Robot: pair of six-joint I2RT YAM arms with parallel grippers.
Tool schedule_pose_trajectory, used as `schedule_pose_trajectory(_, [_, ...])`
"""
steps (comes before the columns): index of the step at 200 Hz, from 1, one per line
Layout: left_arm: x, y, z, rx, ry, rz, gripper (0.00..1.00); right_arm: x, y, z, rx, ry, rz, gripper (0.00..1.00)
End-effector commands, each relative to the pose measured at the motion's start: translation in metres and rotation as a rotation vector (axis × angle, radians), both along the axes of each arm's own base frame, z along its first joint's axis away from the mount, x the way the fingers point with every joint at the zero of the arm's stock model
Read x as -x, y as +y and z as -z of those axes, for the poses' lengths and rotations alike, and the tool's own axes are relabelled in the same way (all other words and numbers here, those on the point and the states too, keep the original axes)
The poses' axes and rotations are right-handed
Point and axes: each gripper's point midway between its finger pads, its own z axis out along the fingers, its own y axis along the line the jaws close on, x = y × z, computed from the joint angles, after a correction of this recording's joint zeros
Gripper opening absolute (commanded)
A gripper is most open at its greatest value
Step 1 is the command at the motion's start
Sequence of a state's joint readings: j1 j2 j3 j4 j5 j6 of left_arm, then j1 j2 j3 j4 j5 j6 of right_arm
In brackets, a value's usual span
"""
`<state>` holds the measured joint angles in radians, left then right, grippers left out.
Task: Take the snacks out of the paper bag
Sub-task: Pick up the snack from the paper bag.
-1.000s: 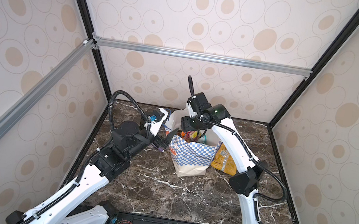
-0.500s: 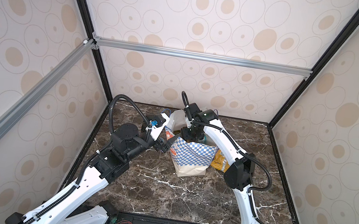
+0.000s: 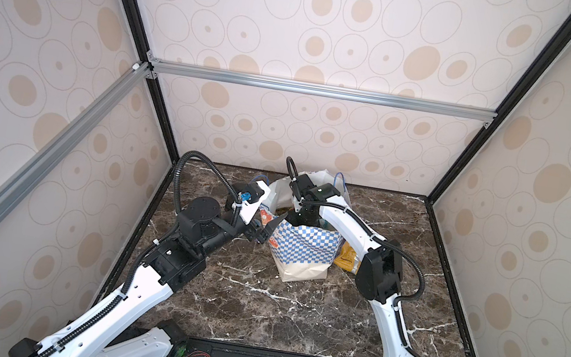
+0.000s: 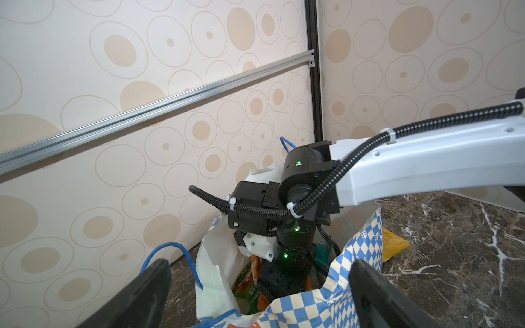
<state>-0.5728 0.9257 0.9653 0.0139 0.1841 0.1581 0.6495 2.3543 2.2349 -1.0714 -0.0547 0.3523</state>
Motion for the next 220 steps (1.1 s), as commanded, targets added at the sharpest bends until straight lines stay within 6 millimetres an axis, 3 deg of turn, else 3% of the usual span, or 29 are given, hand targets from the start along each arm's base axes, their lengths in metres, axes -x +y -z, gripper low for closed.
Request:
schedule_pose_trajectory(1, [0.000, 0.000, -0.007, -0.008, -0.040, 0.010, 0.98, 0.023, -0.016, 0.057, 0.096, 0.145, 0.016, 0.64])
schedule_pose_trajectory(34, [0.001, -0.002, -0.006, -0.008, -0.040, 0.017, 0.98, 0.022, -0.016, 0.049, 0.086, 0.133, 0.017, 0.44])
schedule_pose_trajectory(67, [0.000, -0.003, -0.005, -0.010, -0.036, 0.021, 0.98, 0.014, -0.012, 0.015, 0.042, 0.053, 0.022, 0.15])
schedule_pose_trajectory(86, [0.000, -0.003, -0.005, -0.010, -0.036, 0.021, 0.98, 0.010, -0.010, -0.009, 0.010, 0.002, 0.028, 0.08])
schedule_pose_trajectory(142, [0.001, -0.003, -0.006, -0.007, -0.038, 0.024, 0.98, 0.004, -0.009, -0.078, -0.088, -0.135, 0.051, 0.00])
schedule_pose_trajectory(220, [0.001, -0.004, -0.006, -0.003, -0.033, 0.027, 0.98, 0.003, 0.004, -0.137, -0.215, -0.234, 0.043, 0.00])
